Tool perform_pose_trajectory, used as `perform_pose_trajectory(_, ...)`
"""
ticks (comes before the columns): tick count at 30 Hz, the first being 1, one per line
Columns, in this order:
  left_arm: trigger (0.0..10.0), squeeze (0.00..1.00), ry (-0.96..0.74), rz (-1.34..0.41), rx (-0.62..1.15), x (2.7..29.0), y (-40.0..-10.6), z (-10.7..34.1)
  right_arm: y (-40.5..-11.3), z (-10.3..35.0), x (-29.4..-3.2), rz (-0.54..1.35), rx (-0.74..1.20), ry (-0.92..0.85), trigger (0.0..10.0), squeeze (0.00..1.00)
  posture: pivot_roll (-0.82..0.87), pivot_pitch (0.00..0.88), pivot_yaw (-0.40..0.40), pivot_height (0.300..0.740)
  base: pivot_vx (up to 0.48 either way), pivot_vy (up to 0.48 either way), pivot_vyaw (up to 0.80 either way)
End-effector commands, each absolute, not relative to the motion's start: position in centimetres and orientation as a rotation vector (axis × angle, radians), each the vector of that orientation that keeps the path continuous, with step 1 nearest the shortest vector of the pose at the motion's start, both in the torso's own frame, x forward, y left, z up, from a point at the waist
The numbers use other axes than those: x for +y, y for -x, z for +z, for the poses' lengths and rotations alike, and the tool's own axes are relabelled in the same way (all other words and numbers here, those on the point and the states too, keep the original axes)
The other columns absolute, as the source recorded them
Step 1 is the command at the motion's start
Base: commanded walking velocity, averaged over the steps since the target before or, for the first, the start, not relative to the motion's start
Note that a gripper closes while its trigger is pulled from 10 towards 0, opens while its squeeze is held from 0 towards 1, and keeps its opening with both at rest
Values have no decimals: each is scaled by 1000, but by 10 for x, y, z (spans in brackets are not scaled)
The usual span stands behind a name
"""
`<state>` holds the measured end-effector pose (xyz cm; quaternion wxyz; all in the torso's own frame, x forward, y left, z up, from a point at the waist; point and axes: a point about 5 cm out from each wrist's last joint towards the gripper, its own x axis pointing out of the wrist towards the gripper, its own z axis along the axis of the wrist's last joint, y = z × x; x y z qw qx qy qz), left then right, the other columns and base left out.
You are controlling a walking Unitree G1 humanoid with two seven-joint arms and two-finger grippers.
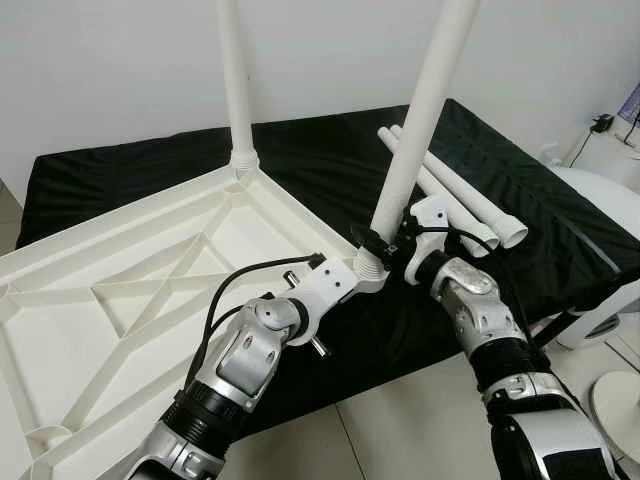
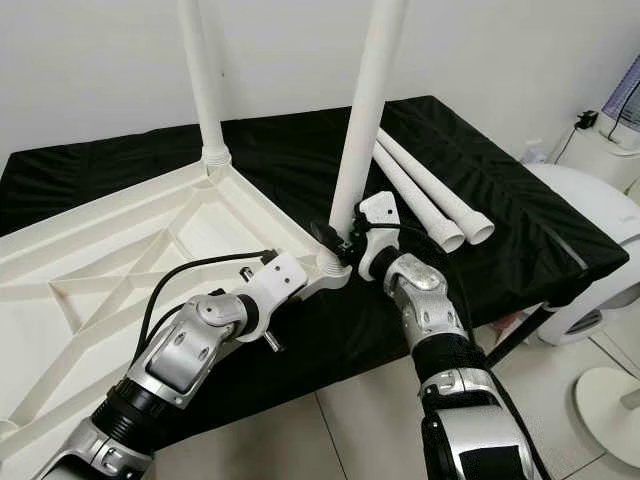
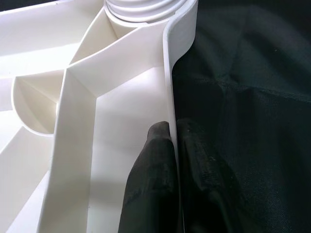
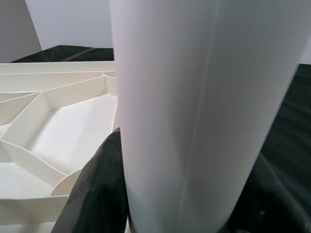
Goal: Building children table
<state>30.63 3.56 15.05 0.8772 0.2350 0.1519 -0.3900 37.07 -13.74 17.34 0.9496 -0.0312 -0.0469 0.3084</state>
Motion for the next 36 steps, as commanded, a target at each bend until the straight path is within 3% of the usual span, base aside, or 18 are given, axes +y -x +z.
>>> perform_pose_trajectory(1, 10000, 0, -498, -816, 222, 28, -303, 168, -364, 135, -148, 534, 65, 53, 10000, 0, -67, 91, -2, 740, 0, 0, 0)
perform_pose_trajectory(36, 10000, 0, -490, -814, 225, 27, -301, 168, -351, 140, -127, 119, -76, -12, 10000, 0, -61, 100, -8, 740, 0, 0, 0)
